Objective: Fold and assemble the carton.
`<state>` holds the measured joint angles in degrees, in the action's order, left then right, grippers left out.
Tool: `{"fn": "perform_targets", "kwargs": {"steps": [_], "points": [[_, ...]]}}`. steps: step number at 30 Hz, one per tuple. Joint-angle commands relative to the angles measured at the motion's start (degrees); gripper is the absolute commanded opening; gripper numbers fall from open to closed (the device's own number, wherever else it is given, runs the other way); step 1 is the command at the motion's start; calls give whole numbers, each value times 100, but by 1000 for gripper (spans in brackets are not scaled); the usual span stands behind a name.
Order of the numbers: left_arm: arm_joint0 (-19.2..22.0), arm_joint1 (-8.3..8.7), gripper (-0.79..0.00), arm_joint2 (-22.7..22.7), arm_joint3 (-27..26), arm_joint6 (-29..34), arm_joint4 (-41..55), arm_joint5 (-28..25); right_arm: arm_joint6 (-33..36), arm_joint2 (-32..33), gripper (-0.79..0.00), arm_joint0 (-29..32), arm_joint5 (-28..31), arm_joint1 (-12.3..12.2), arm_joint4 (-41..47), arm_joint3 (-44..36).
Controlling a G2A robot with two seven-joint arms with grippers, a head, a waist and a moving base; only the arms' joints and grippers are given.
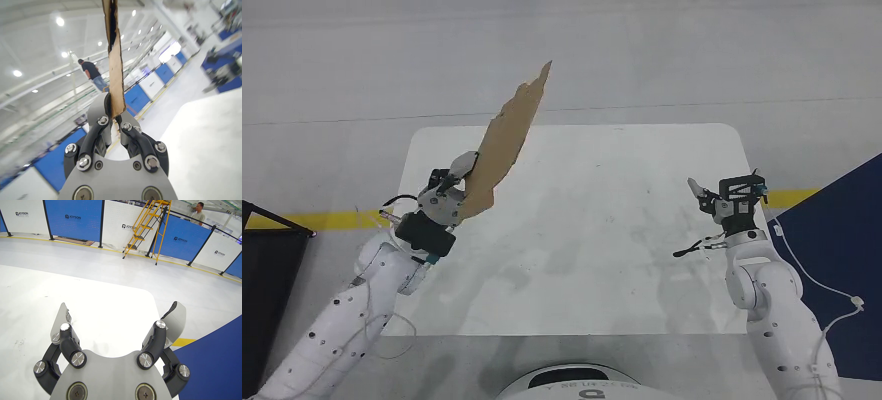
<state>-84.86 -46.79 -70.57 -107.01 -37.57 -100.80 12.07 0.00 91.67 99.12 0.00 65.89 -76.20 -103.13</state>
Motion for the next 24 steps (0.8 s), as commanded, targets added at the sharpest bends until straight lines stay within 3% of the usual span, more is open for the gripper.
{"fn": "perform_targets", "kwargs": {"steps": [1, 3, 7, 10, 14, 24], "points": [[-229, 33, -785, -414, -432, 1051, -2155, 812, 0, 0, 0, 0, 0, 0, 0, 0], [-445, 69, -785, -810, -814, 1646, -3175, 940, 0, 0, 0, 0, 0, 0, 0, 0], [-877, 102, -785, -1327, -1629, 2473, -5004, 624, 0, 0, 0, 0, 0, 0, 0, 0], [-1121, 101, -785, -1426, -2167, 2810, -6293, 235, 0, 0, 0, 0, 0, 0, 0, 0], [-1238, 81, -785, -1233, -2592, 2845, -7506, -52, 0, 0, 0, 0, 0, 0, 0, 0], [-1189, 74, -785, -1199, -2594, 2843, -7460, -136, 0, 0, 0, 0, 0, 0, 0, 0]]}}
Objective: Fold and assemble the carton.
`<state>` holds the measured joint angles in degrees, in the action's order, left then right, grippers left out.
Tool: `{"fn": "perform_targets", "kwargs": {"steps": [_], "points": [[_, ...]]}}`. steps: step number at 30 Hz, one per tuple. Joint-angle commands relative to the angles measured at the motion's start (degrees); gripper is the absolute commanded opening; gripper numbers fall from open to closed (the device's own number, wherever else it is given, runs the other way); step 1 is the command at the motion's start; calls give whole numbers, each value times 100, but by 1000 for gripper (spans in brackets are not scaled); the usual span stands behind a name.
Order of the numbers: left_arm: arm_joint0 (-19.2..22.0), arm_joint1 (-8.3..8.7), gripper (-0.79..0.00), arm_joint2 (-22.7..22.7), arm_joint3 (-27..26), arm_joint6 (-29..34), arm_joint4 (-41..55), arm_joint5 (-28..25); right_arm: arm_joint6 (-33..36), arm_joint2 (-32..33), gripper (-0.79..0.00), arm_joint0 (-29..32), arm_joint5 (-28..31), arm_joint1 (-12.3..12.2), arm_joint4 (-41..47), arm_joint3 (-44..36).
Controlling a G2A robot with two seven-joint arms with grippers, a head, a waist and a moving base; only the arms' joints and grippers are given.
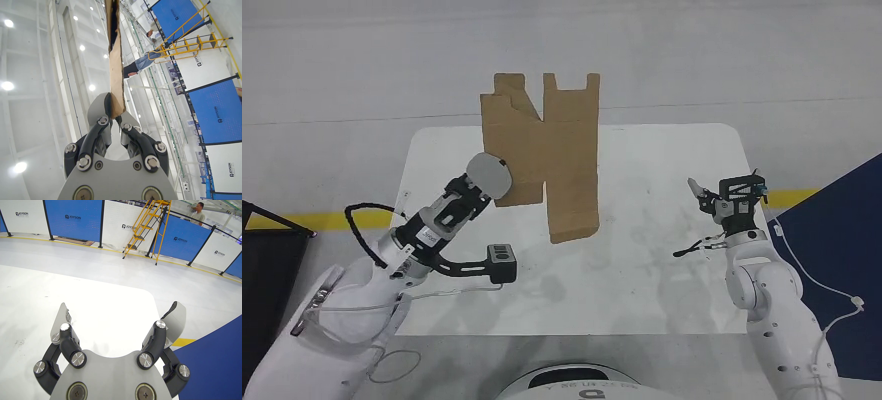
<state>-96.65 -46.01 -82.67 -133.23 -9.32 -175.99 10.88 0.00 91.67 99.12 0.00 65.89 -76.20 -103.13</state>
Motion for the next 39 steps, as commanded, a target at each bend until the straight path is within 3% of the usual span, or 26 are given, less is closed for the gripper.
{"fn": "perform_targets", "kwargs": {"steps": [1, 4, 7, 11, 14, 18, 21, 29, 30, 32, 34, 36, 38, 39], "points": [[-65, -27, -785, 88, 194, 62, 504, -108, 0, 0, 0, 0, 0, 0, 0, 0], [67, -120, -785, 317, 891, -351, 3256, -443, 0, 0, 0, 0, 0, 0, 0, 0], [456, -184, -785, 531, 1585, -1229, 5308, -1282, 0, 0, 0, 0, 0, 0, 0, 0], [898, -307, -785, 1085, 2269, -2263, 7761, -2773, 0, 0, 0, 0, 0, 0, 0, 0], [1274, -394, -785, 1479, 2709, -2579, 8820, -3770, 0, 0, 0, 0, 0, 0, 0, 0], [1650, -547, -785, 1926, 3197, -2871, 10177, -4490, 0, 0, 0, 0, 0, 0, 0, 0], [1853, -656, -785, 2169, 3547, -2925, 10850, -4627, 0, 0, 0, 0, 0, 0, 0, 0], [1882, -664, -785, 2176, 3583, -2887, 10856, -4597, 0, 0, 0, 0, 0, 0, 0, 0], [1823, -671, -785, 2223, 3603, -2760, 10971, -4657, -29, -66, 0, -4, 205, 4, 139, -31], [1737, -699, -785, 2329, 3604, -2690, 11511, -4974, -268, -189, 0, -40, 1333, 2, 961, -61], [1719, -754, -785, 2661, 3864, -2415, 12873, -6000, -58, -183, 0, -188, 3415, -62, 2203, 302], [1826, -788, -785, 2868, 4049, -1988, 13667, -6491, 459, -199, 0, -481, 4825, -131, 3151, 717], [1989, -803, -785, 2982, 4218, -1473, 14139, -6677, 1164, -359, 0, -800, 5668, -199, 3860, 1072], [2006, -815, -785, 3062, 4247, -1320, 14422, -6788, 1498, -535, 0, -944, 5800, -229, 4211, 1128]]}}
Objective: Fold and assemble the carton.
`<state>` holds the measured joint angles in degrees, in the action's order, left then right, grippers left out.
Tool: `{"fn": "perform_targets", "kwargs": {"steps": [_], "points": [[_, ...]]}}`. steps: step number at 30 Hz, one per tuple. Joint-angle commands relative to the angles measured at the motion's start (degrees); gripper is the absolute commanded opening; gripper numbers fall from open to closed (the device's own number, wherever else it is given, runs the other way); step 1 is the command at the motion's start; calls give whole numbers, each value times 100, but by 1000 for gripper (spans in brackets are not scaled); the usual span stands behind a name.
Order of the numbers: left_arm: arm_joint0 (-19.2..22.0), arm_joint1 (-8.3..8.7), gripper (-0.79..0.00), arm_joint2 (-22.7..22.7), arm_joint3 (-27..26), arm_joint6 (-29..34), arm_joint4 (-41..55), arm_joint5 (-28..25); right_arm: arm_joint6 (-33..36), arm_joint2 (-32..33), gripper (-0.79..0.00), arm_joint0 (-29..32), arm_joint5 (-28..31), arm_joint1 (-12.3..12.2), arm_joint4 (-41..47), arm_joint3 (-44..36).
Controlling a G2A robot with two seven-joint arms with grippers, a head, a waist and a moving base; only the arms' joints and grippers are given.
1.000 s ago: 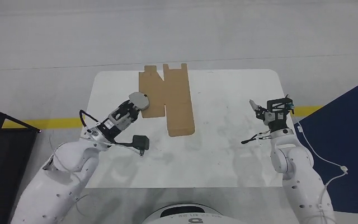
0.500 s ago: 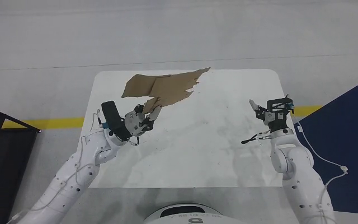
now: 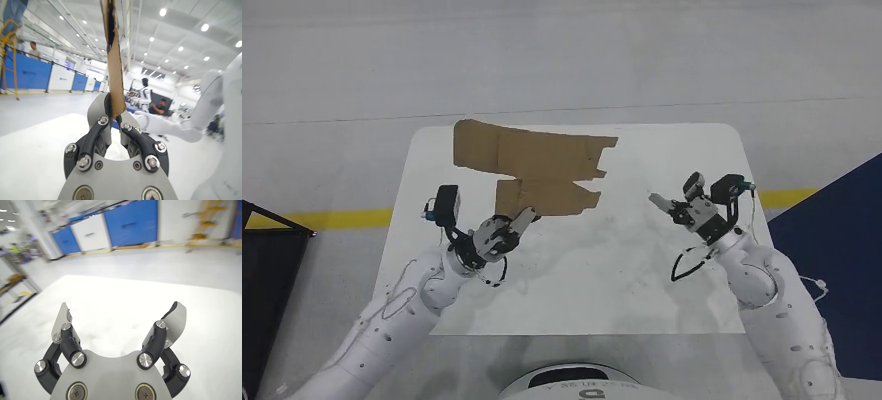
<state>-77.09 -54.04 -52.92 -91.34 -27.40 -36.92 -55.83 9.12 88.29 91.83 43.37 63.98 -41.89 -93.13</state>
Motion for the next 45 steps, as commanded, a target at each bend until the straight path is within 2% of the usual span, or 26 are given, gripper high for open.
{"fn": "perform_targets", "kwargs": {"steps": [1, 7, 13, 18, 23, 24, 28, 30, 32, 34, 35, 39, 40, 41, 45], "points": [[70, -20, -785, 160, 82, 641, 801, -217, 913, -434, 0, -335, 1464, -75, 1218, 68], [179, -4, -785, 288, 203, 1549, 1577, -217, 2640, -1110, 0, -870, 1464, -372, 3613, -42], [156, 1, -785, 283, 122, 2042, 1896, -217, 3700, -1267, 0, -1212, 1464, -519, 5619, 87], [124, -1, -785, 299, 85, 2305, 1975, -217, 3716, -1386, -203, -1315, 1464, -583, 6098, 178], [130, -14, -785, 330, 62, 2501, 2070, -217, 3717, -1647, -323, -1457, 1464, -648, 6379, 294], [135, -17, -785, 333, 63, 2534, 2081, -217, 3717, -1690, -372, -1494, 1464, -661, 6434, 335], [159, -28, -785, 329, 66, 2644, 2130, -217, 3717, -1843, -477, -1610, 1464, -712, 6662, 420], [164, -34, -785, 323, 73, 2684, 2166, -217, 3717, -1904, -563, -1651, 1464, -741, 6701, 450], [171, -40, -785, 322, 86, 2729, 2208, -217, 3717, -1975, -600, -1693, 1464, -770, 6732, 480], [181, -45, -785, 325, 99, 2793, 2257, -217, 3717, -2058, -763, -1741, 1464, -798, 6797, 509], [189, -49, -785, 326, 104, 2822, 2279, -217, 3717, -2093, -785, -1769, 1464, -812, 6814, 543], [223, -64, -785, 370, 124, 3006, 2348, -217, 3717, -2221, -785, -1879, 1464, -860, 6914, 633], [232, -62, -437, 420, 87, 3122, 2478, -217, 3717, -2240, -785, -1909, 1464, -879, 6940, 648], [240, -59, 0, 415, 66, 3129, 2582, -217, 3717, -2241, -785, -1920, 1464, -889, 6948, 647], [204, -17, 0, 238, -27, 3049, 3200, -217, 3717, -2120, -785, -1905, 1464, -954, 6906, 622]]}}
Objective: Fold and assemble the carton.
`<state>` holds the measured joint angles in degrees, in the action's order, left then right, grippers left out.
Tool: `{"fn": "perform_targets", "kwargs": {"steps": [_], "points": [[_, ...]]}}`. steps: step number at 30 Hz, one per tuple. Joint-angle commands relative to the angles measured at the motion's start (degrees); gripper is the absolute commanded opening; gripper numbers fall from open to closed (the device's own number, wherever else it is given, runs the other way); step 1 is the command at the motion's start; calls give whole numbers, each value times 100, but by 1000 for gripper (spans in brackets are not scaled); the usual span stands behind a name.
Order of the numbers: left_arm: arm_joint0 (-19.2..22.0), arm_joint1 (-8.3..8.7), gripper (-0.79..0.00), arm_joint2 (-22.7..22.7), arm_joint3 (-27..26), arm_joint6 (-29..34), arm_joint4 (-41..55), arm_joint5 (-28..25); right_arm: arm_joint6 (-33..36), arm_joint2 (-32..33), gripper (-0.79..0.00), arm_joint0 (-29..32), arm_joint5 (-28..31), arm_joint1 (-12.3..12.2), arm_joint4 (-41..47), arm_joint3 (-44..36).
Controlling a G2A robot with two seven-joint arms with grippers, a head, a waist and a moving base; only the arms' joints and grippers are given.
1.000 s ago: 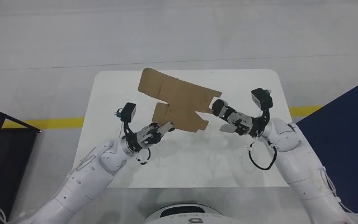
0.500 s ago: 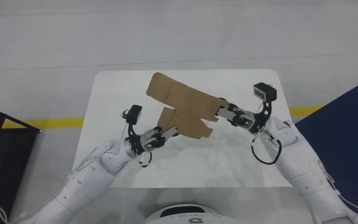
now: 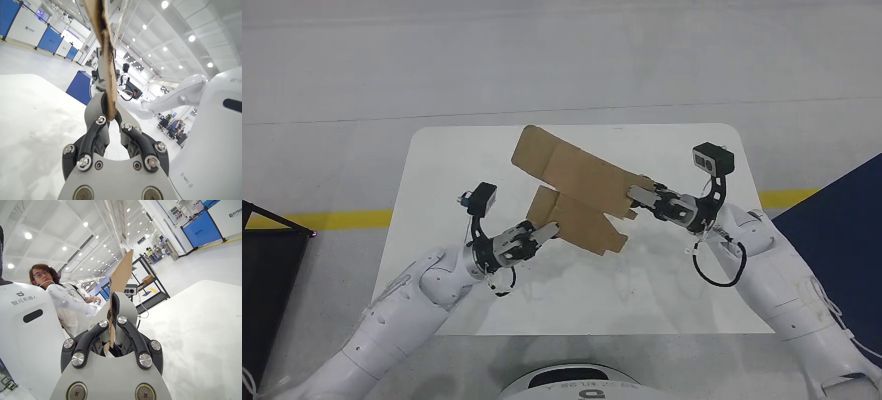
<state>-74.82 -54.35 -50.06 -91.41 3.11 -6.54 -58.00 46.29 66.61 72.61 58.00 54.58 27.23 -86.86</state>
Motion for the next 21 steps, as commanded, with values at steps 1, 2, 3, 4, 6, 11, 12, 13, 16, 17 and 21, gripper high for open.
{"fn": "perform_targets", "kwargs": {"steps": [1, 2, 3, 4, 6, 11, 12, 13, 16, 17, 21], "points": [[-49, 32, 0, -84, -57, 46, 288, 0, 0, 97, -785, 42, 0, -28, 1, -26], [-75, 56, 0, -89, -114, 212, 369, 0, 0, 151, -785, 73, 0, -40, 12, -40], [-110, 80, 0, -89, -173, 358, 538, 0, 0, 208, -785, 105, 0, -52, 7, -44], [-132, 104, 0, -107, -209, 497, 737, 0, 0, 250, -785, 135, 0, -60, -7, -63], [-146, 150, 0, -189, -208, 803, 1055, 0, 0, 293, -785, 184, 0, -71, -15, -103], [-144, 156, -105, -354, -241, 1335, 2023, 0, 0, 284, -785, 191, 0, -81, -97, -156], [-130, 142, -142, -358, -228, 1470, 2150, 0, 0, 272, -785, 177, 0, -80, -115, -157], [-113, 124, -148, -339, -214, 1628, 2259, 0, -1, 257, -785, 160, 0, -78, -136, -157], [-37, 52, -296, -320, -110, 1963, 2526, 0, -1, 205, -785, 110, 0, -70, -191, -173], [-10, 24, -394, -323, -67, 2039, 2607, 0, -1, 196, -785, 99, 0, -67, -203, -180], [46, -83, -471, -329, 104, 2381, 2827, 0, -1, 221, -785, 106, 0, -63, -237, -194]]}}
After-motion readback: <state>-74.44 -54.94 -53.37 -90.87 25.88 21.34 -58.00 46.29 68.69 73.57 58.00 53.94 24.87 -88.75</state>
